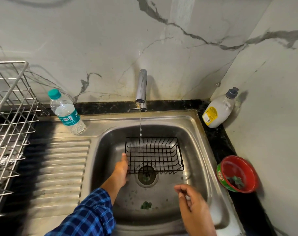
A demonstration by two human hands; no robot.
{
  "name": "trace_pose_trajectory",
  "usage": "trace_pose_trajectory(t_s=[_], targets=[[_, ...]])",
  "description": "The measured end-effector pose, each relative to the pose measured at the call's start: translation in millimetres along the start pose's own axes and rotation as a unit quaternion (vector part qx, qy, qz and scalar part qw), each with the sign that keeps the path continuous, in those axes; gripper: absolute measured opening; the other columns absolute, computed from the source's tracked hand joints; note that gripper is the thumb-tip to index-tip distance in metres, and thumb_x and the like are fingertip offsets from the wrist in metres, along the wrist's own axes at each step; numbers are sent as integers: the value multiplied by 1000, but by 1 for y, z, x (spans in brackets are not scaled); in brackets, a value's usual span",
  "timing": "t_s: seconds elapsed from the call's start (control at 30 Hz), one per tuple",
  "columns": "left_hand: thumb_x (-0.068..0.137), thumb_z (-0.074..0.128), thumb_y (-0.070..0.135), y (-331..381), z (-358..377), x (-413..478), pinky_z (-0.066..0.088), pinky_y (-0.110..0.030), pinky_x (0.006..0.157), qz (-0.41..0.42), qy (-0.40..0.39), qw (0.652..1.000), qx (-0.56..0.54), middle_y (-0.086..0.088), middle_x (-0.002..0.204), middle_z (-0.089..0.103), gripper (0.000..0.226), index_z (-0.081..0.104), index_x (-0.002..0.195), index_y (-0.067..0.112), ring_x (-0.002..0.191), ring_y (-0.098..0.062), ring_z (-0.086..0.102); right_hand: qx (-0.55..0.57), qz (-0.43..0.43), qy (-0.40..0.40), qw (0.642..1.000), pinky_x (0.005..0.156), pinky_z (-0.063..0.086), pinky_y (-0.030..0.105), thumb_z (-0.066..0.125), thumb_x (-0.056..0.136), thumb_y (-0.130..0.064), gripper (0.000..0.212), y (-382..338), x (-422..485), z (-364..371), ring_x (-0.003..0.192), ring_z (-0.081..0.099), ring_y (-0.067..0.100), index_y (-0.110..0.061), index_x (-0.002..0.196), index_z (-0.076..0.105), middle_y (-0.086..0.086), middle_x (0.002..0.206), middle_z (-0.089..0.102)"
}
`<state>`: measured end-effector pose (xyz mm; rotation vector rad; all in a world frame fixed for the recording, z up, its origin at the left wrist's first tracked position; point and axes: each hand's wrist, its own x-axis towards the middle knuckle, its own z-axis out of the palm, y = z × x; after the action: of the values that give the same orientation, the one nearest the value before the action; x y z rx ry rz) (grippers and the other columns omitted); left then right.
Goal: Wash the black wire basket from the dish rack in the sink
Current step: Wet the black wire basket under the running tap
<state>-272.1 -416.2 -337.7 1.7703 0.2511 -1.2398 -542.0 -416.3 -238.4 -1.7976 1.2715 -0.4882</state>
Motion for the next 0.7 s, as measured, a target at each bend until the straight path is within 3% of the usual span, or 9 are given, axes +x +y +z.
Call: trace_pose_trajectory(t_s=[0.1, 0.2, 0.3, 0.37, 0.4, 0.47, 0.57, 0.63, 0.7], targets=[[88, 37, 79, 0, 0, -1, 48, -55, 105, 73, 7, 997, 26, -14, 132, 63, 85, 53, 139, 13, 120, -33, 60, -10, -6, -13, 1000, 81, 44, 2, 61, 94, -8, 32, -6, 5, -1, 104, 58, -11, -40, 98, 65, -23, 103, 66], [64, 40, 96, 11, -6, -14, 53, -52, 99, 117, 31, 993, -5, -10, 124, 66, 106, 58, 130, 15, 110, -29, 65, -43, -25, -9, 999, 81, 43, 3, 57, 96, -11, 27, -21, 19, -2, 101, 58, -10, -37, 101, 64, -24, 106, 63], [72, 38, 94, 26, -7, -29, 59, -51, 90, 180, 25, 983, -21, -10, 110, 74, 92, 68, 112, 16, 99, -27, 71, -55, -51, -16, 997, 84, 42, 5, 51, 99, -14, 24, -44, 62, 10, 103, 56, -12, -34, 109, 62, -23, 110, 60], [78, 37, 90, 36, -5, -46, 61, -49, 86, 215, 19, 976, -26, -8, 100, 77, 86, 72, 106, 17, 96, -27, 73, 23, -43, -22, 999, 88, 50, 13, 51, 100, -16, 22, -63, 104, 28, 103, 61, -5, -30, 110, 63, -15, 112, 65], [86, 36, 82, 40, -2, -54, 61, -47, 85, 230, 19, 972, -37, -6, 100, 77, 76, 72, 106, 18, 98, -26, 73, 95, -4, -53, 994, 88, 54, 20, 50, 101, -16, 20, -75, 128, 38, 101, 64, 1, -26, 112, 64, -6, 114, 68], [96, 35, 69, 43, 2, -60, 60, -43, 85, 238, 22, 970, -54, -3, 113, 72, 68, 68, 119, 15, 102, -22, 69, 246, 115, -164, 948, 87, 57, 29, 47, 103, -13, 21, -97, 168, 62, 101, 67, 17, -15, 119, 61, 13, 120, 67], [98, 36, 64, 41, -1, -60, 57, -41, 87, 217, 13, 972, -84, -2, 123, 65, 68, 58, 136, 11, 109, -20, 63, 358, 207, -253, 875, 93, 55, 36, 48, 104, -16, 25, -110, 205, 87, 109, 66, 26, -8, 123, 60, 19, 123, 67], [98, 37, 63, 37, -8, -56, 57, -42, 88, 201, 14, 973, -109, -4, 124, 65, 69, 60, 135, 10, 112, -22, 62, 366, 237, -241, 867, 89, 56, 37, 47, 104, -22, 27, -109, 215, 88, 105, 69, 26, -7, 118, 65, 17, 119, 71], [94, 39, 65, 35, -17, -53, 57, -45, 91, 200, 22, 971, -126, -3, 120, 66, 67, 64, 126, 11, 109, -21, 63, 332, 245, -162, 897, 81, 58, 35, 50, 102, -21, 26, -108, 220, 89, 94, 73, 23, -5, 110, 69, 13, 106, 76]])
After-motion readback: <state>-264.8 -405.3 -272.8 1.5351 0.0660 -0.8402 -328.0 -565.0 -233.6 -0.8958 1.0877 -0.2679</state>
